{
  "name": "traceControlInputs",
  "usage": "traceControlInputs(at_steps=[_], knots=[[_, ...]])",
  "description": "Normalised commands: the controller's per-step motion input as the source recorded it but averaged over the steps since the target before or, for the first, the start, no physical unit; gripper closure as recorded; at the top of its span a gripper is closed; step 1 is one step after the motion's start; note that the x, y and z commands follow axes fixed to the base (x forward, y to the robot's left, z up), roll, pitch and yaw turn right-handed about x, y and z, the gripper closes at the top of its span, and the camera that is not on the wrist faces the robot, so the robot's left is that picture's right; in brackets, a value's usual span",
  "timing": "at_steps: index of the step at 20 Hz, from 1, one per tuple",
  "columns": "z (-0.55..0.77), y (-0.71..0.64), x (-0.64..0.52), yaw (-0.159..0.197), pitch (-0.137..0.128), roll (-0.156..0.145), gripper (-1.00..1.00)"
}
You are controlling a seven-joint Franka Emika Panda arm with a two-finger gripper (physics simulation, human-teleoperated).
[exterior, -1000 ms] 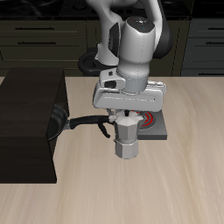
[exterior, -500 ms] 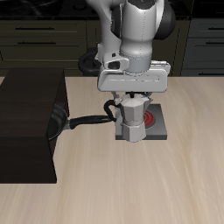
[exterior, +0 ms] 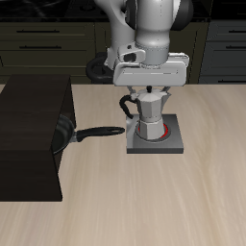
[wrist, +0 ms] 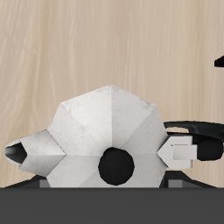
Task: Place the moka pot on the stove and close the stove
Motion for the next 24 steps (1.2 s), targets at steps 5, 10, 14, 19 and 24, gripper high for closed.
traceControlInputs(at_steps=[5, 10, 14, 19, 24], knots=[[-0.01, 0.05, -0.29, -0.012, 0.009, 0.029, 1.0], [-0.04, 0.03, -0.28, 0.027, 0.003, 0.026, 1.0], [-0.14, -0.01, -0.26, 0.042, 0.028, -0.044, 1.0], [-0.16, 0.07, -0.19, 0.004, 0.034, 0.021, 1.0], [-0.09, 0.1, -0.14, -0.005, 0.011, 0.032, 1.0]])
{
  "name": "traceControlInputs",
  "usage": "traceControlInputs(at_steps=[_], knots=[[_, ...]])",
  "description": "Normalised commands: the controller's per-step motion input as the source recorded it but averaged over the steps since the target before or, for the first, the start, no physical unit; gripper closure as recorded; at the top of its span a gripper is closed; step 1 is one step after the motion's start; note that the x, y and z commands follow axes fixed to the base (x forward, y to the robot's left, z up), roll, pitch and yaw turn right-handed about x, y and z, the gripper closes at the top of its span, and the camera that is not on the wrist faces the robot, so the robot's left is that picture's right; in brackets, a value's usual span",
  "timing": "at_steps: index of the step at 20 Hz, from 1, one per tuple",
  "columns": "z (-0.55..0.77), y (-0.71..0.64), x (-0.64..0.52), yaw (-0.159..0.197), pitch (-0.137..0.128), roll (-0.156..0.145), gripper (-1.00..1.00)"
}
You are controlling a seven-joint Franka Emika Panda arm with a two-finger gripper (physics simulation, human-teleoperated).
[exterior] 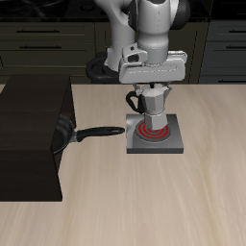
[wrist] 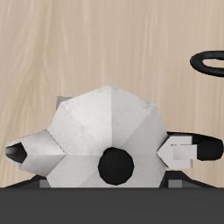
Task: Place the moka pot on the stove and close the stove
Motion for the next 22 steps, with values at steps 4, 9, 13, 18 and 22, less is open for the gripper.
traceControlInputs(at_steps=[4, 9, 13, 18, 22], knots=[[-0.01, -0.02, -0.17, -0.011, 0.008, 0.02, 1.0], [0.0, 0.02, -0.08, -0.002, 0.007, 0.013, 1.0], [-0.04, -0.06, -0.04, -0.023, 0.012, -0.011, 1.0], [-0.03, 0.04, -0.05, -0.004, -0.01, 0.016, 1.0], [-0.05, -0.02, 0.0, -0.017, 0.008, -0.013, 1.0]])
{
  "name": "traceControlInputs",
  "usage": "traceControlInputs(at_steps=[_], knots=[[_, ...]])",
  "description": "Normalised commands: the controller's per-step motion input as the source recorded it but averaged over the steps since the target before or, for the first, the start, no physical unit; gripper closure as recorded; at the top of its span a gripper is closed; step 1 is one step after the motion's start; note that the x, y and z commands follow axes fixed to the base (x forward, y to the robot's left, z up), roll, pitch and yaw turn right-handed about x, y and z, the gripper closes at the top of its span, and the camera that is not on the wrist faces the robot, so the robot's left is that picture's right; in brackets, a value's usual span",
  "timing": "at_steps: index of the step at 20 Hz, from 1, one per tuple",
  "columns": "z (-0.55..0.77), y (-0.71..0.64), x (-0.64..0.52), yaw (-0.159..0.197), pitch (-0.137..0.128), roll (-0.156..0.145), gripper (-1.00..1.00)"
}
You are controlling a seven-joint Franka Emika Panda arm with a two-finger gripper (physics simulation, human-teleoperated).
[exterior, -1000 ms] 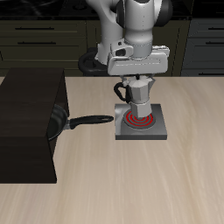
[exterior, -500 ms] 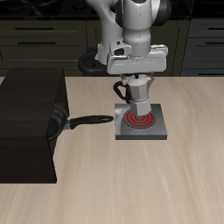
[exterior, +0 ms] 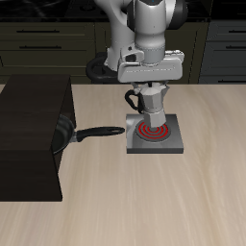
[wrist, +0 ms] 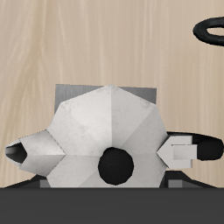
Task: Place the moka pot on the stove and close the stove
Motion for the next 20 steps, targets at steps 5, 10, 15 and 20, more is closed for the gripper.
traceControlInputs(at_steps=[5, 10, 15, 20], knots=[[-0.16, 0.05, 0.03, 0.001, 0.029, -0.002, 1.0], [-0.15, 0.0, 0.08, -0.004, 0.022, -0.014, 1.0], [-0.18, 0.02, 0.01, 0.013, 0.026, -0.004, 1.0], [-0.06, 0.02, -0.05, 0.01, 0.005, 0.013, 1.0]])
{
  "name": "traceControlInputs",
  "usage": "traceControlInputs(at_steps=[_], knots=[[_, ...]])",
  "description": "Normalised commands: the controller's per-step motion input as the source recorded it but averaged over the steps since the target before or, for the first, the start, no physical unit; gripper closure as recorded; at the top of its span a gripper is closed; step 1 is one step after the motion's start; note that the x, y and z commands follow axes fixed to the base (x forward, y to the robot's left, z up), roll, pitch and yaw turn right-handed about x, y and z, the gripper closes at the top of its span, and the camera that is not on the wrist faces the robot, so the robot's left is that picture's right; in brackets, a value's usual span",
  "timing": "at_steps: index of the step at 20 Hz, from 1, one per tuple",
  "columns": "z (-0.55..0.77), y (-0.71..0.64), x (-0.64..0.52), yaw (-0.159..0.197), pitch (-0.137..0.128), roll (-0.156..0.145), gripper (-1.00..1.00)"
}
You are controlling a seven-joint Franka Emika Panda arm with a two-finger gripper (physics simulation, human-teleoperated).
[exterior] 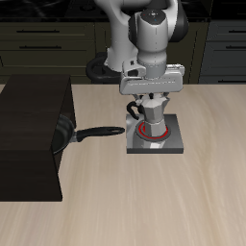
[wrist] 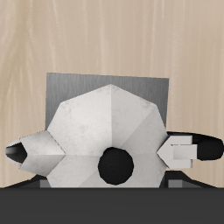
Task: Place the moka pot on the stove and close the stove
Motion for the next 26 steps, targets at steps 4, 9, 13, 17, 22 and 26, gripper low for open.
traceControlInputs(at_steps=[4, 9, 13, 17, 22, 26], knots=[[-0.03, -0.03, -0.11, 0.006, 0.002, 0.006, 1.0], [0.01, -0.12, -0.17, -0.007, 0.002, -0.024, -1.0], [0.1, -0.17, -0.12, 0.005, -0.037, -0.041, -1.0], [0.07, -0.13, -0.03, 0.002, -0.013, -0.031, -1.0], [0.06, -0.08, -0.05, -0.002, -0.014, -0.012, -1.0], [0.04, -0.02, 0.0, -0.007, -0.002, -0.004, -1.0]])
